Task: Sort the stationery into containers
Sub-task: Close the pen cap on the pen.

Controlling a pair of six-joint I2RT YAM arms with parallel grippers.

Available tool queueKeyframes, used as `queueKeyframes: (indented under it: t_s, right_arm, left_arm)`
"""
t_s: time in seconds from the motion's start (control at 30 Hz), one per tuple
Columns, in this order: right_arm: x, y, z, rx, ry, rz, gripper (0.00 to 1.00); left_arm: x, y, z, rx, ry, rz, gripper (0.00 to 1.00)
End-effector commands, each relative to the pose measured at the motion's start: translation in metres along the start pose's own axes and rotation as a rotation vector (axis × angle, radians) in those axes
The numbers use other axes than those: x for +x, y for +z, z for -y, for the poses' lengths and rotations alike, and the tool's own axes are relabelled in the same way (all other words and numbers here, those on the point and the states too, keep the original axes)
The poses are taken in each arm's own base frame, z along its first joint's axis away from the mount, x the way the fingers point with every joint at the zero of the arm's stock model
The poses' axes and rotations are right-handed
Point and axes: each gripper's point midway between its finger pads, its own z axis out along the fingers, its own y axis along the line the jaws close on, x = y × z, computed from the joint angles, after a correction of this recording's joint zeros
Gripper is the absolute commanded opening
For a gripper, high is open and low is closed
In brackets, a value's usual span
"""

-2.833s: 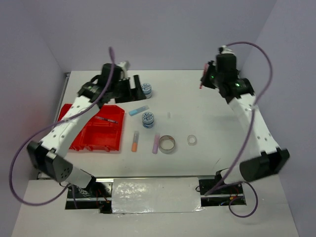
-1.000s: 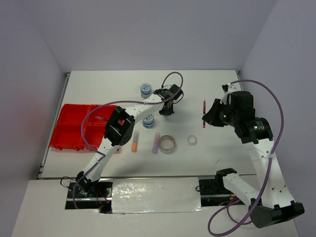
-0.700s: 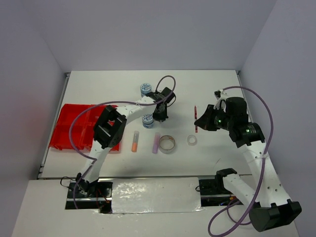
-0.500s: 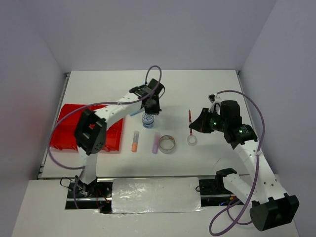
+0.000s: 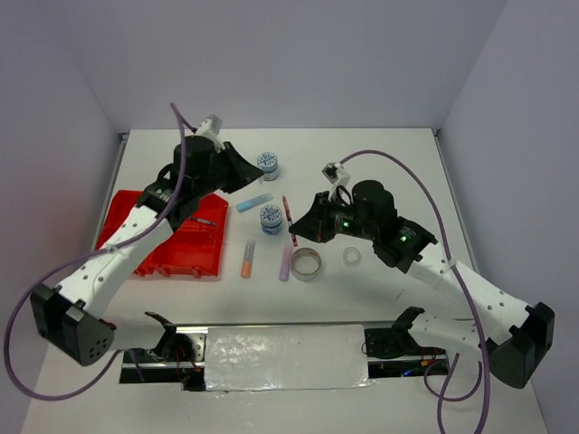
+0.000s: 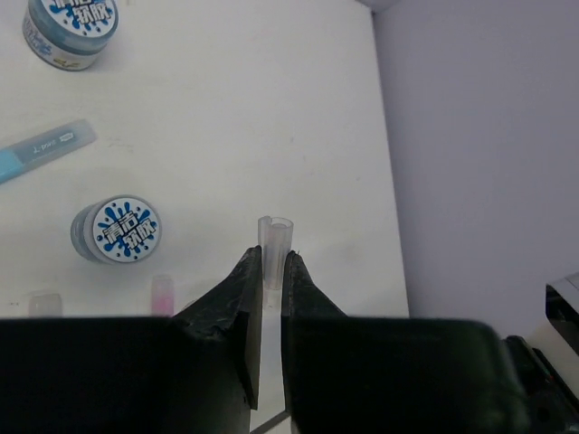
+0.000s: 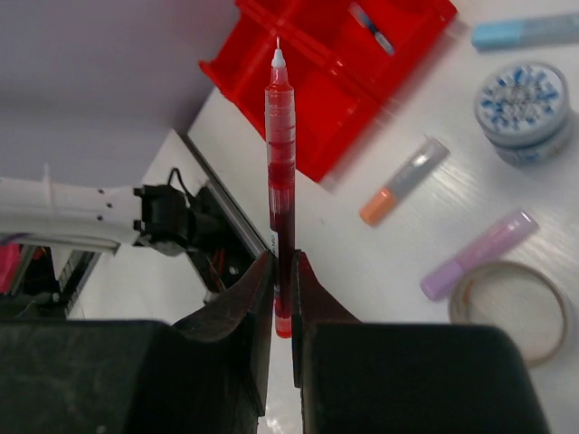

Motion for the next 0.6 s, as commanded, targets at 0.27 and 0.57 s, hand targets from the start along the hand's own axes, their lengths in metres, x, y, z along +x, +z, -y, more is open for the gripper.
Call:
queueKeyframes:
  t_s: [0.27, 0.57]
  right_arm:
    - [-0.048, 0.029, -0.061, -0.073, -0.089, 0.128, 0.0]
    - [-0.037, 0.036, -0.083, -0.109, -0.122, 0.089, 0.0]
  left_arm:
    - [-0.025, -0.08, 0.059, 0.356, -0.057, 0.127, 0.0]
    - [-0.027, -0.098, 0.057, 0.349, -0.035, 0.159, 0.0]
